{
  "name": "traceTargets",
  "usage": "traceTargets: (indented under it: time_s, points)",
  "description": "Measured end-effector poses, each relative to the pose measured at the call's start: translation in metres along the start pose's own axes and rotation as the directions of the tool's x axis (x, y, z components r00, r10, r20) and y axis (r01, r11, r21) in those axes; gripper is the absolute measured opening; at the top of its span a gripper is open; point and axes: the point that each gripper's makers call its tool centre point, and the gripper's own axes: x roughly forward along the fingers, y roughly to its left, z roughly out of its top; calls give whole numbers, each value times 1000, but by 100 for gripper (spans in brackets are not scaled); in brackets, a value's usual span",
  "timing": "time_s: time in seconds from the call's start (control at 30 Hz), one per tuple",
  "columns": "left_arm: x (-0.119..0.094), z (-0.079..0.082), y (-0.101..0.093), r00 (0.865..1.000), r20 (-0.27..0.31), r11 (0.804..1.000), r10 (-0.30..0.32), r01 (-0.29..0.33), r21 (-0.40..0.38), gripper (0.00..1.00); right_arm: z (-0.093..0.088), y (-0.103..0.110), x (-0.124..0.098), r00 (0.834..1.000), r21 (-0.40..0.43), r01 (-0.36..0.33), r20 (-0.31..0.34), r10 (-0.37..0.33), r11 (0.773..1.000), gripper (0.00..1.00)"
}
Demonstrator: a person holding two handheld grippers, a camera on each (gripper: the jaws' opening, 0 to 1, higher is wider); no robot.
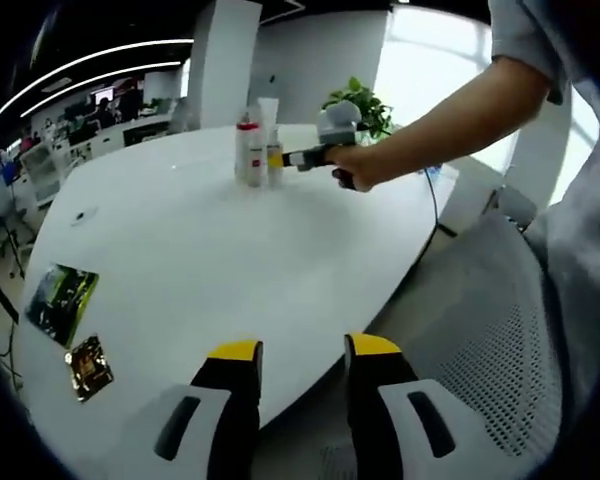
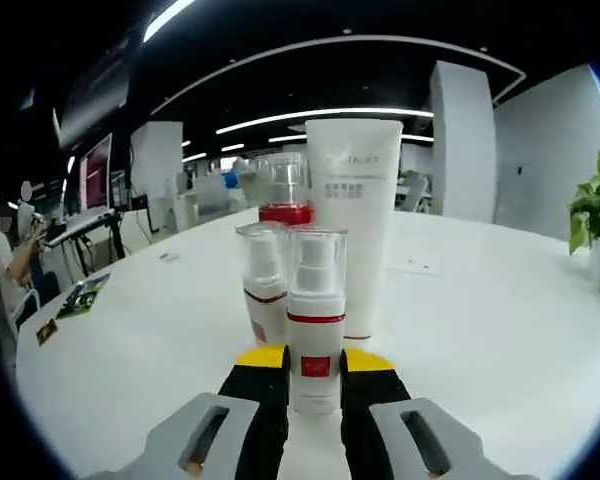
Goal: Arrange the skincare products in the storage area until every visible bottle or jar stands upright without overlapping.
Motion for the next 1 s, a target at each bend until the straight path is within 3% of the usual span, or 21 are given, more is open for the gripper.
traceTargets:
  time_s: [0.27, 0.53, 1.0]
  points:
    - [0, 0, 0, 1000, 2, 1000, 0, 0, -2, 26, 0, -3, -3, 999, 5, 20, 36, -20, 1000, 11]
    - [-1, 0, 1, 1000, 2, 1000, 8, -8, 8, 23, 0, -3, 0, 999, -19, 34, 27, -34, 999, 11]
    - [0, -5, 3, 1000, -26, 1000, 17, -16, 19, 19, 5, -12, 18, 983, 25, 184, -33, -183, 983, 11]
